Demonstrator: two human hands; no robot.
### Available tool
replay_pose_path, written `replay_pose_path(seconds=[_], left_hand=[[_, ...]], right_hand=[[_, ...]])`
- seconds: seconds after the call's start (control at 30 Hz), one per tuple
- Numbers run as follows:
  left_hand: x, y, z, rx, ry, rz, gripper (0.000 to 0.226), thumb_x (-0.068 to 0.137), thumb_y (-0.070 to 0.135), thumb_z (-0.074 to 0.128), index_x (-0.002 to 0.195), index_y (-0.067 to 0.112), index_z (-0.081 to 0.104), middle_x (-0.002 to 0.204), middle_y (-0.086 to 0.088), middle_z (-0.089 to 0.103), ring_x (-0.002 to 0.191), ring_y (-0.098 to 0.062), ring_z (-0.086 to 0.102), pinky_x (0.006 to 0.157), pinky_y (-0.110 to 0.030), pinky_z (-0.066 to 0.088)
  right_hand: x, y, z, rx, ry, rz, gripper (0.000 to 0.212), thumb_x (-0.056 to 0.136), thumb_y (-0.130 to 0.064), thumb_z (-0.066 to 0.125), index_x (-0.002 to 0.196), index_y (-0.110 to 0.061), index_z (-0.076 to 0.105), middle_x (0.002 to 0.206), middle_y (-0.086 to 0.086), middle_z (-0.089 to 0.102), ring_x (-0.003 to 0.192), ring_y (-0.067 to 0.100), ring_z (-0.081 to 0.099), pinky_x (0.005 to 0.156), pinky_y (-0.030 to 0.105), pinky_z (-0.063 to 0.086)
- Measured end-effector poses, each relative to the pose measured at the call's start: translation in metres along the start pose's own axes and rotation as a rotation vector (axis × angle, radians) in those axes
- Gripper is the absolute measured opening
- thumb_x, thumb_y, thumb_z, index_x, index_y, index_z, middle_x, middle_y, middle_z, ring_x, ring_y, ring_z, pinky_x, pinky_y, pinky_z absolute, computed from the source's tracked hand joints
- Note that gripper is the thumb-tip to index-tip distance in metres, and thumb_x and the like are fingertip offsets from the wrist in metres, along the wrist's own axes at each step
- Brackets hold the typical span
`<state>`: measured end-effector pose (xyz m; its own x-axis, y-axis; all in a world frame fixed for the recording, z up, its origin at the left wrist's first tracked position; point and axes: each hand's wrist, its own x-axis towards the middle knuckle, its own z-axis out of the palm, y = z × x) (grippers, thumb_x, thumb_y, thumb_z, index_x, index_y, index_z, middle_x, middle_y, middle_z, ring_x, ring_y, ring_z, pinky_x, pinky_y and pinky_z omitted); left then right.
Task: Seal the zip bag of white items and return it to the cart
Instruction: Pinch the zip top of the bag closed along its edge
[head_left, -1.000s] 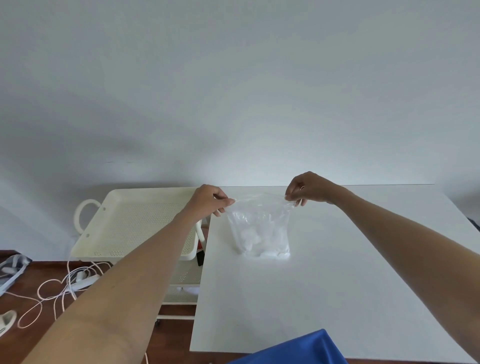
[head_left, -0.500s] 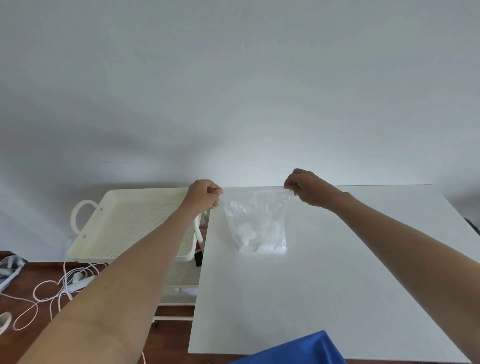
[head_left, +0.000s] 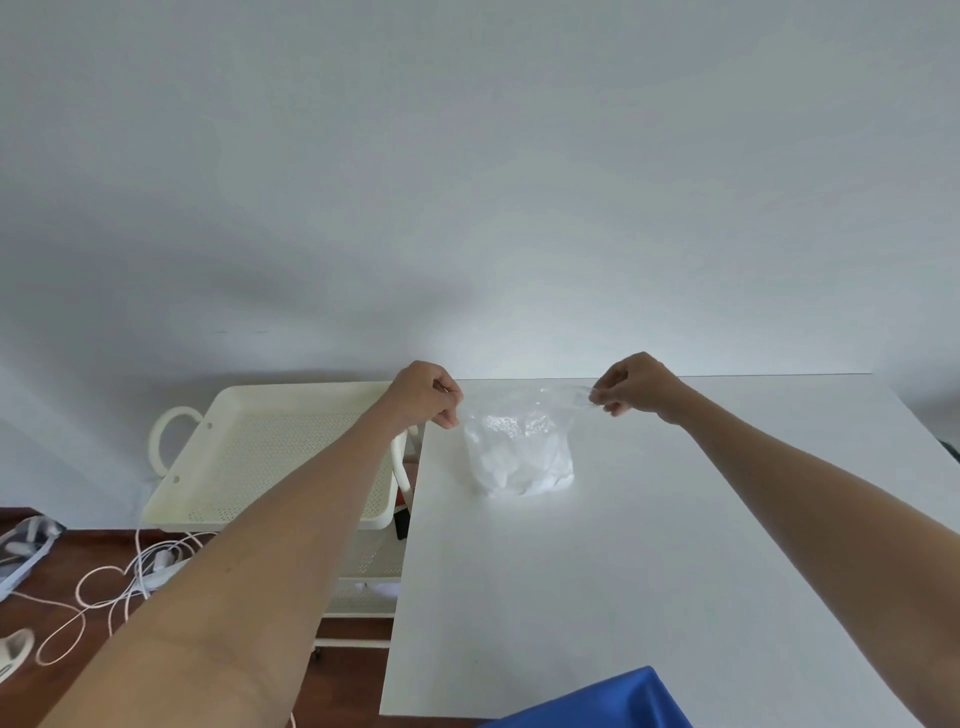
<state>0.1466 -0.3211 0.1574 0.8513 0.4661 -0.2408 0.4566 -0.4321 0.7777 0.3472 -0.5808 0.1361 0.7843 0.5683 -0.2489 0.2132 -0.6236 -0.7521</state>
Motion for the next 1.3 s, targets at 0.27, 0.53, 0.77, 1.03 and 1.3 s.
replay_pose_path(seconds=[0.27, 0.53, 0.77, 1.03, 1.3], left_hand=[[0.006, 0.051, -0.026, 0.234, 0.017, 0.058, 0.01, 0.082, -0.001, 0.063, 0.091, -0.004, 0.065, 0.068, -0.017, 0.072, 0.051, -0.021, 0.068, 0.058, -0.029, 0.06], [0.0, 0.071, -0.05, 0.257, -0.218, -0.054, 0.008, 0.086, -0.006, 0.065, 0.093, -0.005, 0.064, 0.074, -0.02, 0.067, 0.064, -0.028, 0.069, 0.079, -0.044, 0.062], [-0.006, 0.026, -0.036, 0.078, -0.297, -0.062, 0.023, 0.089, 0.004, 0.072, 0.106, -0.01, 0.064, 0.078, -0.018, 0.068, 0.065, -0.023, 0.07, 0.069, -0.034, 0.06], [-0.008, -0.016, 0.001, -0.117, -0.064, 0.037, 0.023, 0.091, 0.021, 0.073, 0.104, 0.002, 0.068, 0.08, -0.007, 0.069, 0.081, -0.024, 0.068, 0.083, -0.045, 0.057], [-0.01, -0.024, 0.015, -0.094, -0.047, 0.161, 0.03, 0.076, 0.025, 0.087, 0.103, 0.018, 0.074, 0.119, -0.004, 0.068, 0.113, -0.015, 0.064, 0.1, -0.036, 0.05]], right_hand=[[0.003, -0.058, -0.02, -0.136, -0.038, -0.013, 0.012, 0.08, -0.002, 0.072, 0.084, 0.006, 0.079, 0.069, 0.011, 0.072, 0.061, 0.02, 0.07, 0.052, 0.022, 0.056], [0.007, -0.068, -0.046, -0.316, -0.211, 0.008, 0.011, 0.083, -0.012, 0.076, 0.09, -0.008, 0.083, 0.077, 0.005, 0.072, 0.06, 0.015, 0.062, 0.052, 0.021, 0.052], [-0.003, -0.039, -0.04, -0.18, -0.281, -0.026, 0.016, 0.091, -0.021, 0.075, 0.104, -0.013, 0.08, 0.079, -0.002, 0.069, 0.067, 0.012, 0.063, 0.062, 0.022, 0.05], [-0.016, 0.005, -0.014, 0.036, -0.114, -0.254, 0.014, 0.09, -0.027, 0.08, 0.104, -0.023, 0.081, 0.086, 0.012, 0.073, 0.071, 0.012, 0.068, 0.065, 0.029, 0.051], [-0.012, 0.012, -0.004, -0.079, -0.079, -0.271, 0.024, 0.083, -0.031, 0.086, 0.107, -0.028, 0.082, 0.113, -0.005, 0.061, 0.088, 0.013, 0.067, 0.08, 0.02, 0.048]])
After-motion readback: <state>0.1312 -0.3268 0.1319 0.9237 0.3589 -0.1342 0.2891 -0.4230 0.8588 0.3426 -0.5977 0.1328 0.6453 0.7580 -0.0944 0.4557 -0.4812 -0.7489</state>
